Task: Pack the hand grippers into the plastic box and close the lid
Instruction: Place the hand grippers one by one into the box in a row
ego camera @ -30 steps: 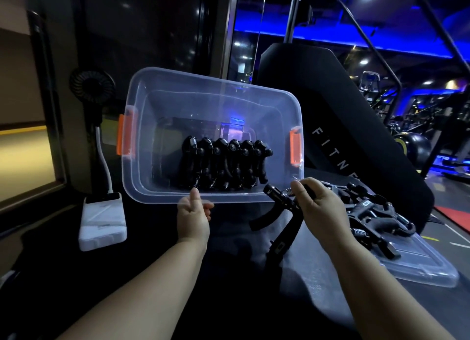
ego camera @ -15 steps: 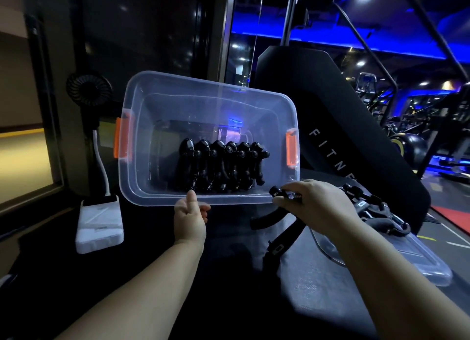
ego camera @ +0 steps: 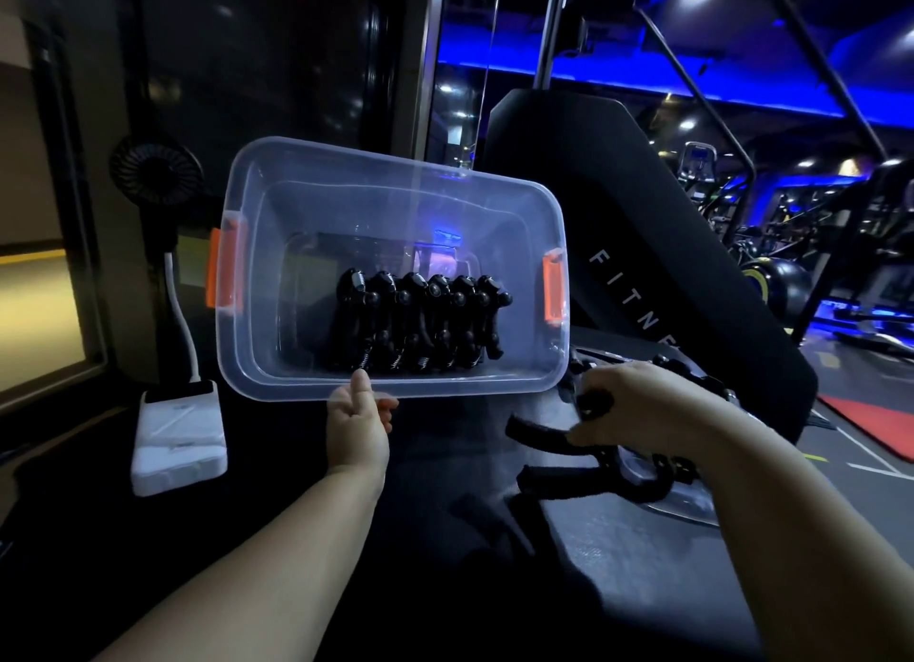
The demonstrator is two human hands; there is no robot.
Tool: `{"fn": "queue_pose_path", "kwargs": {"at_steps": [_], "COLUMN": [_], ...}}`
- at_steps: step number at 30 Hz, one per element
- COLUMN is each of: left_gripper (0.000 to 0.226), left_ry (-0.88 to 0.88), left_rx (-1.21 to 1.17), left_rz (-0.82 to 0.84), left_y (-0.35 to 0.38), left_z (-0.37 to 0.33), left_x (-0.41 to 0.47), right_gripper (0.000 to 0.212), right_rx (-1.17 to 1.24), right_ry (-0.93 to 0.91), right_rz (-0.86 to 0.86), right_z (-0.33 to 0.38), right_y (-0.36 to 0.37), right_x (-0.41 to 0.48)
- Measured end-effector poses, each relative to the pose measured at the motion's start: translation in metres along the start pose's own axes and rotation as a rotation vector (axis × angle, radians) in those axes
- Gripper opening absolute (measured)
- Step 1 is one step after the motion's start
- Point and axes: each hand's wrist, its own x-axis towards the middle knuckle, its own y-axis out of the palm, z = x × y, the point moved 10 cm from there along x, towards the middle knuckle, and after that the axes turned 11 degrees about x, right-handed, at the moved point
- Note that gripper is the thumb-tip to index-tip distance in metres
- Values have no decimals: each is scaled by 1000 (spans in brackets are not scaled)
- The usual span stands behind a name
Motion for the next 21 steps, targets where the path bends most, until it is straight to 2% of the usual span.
{"fn": "queue_pose_path", "kwargs": {"at_steps": [3, 6, 11, 12, 15, 17, 21], "left_gripper": [36, 38, 32, 31, 33, 35, 32], "left_ry": [3, -6, -17, -17, -14, -8, -10], "left_rx": [-16, -22, -20, -20, -18, -16, -29], "left_rz": [2, 0, -2, -1, 1, 1, -2], "left_y": [0, 0, -1, -1, -1, -1, -2], "left_z": [-1, 0, 2, 2, 1, 1, 0], "left_x": [0, 0, 0, 0, -1, 0, -1], "right_gripper": [26, 25, 61, 60, 38, 33, 22], "right_rx": [-7, 164, 134, 106, -13, -30, 38], "right_ry": [6, 50, 181, 183, 152, 159, 166], "right_rz": [112, 116, 287, 323, 448, 517, 515], "right_z": [-2, -8, -21, -20, -17, -18, -22], "right_y": [11, 13, 37, 42, 59, 70, 74], "right_x": [-7, -10, -13, -13, -16, -20, -21]}}
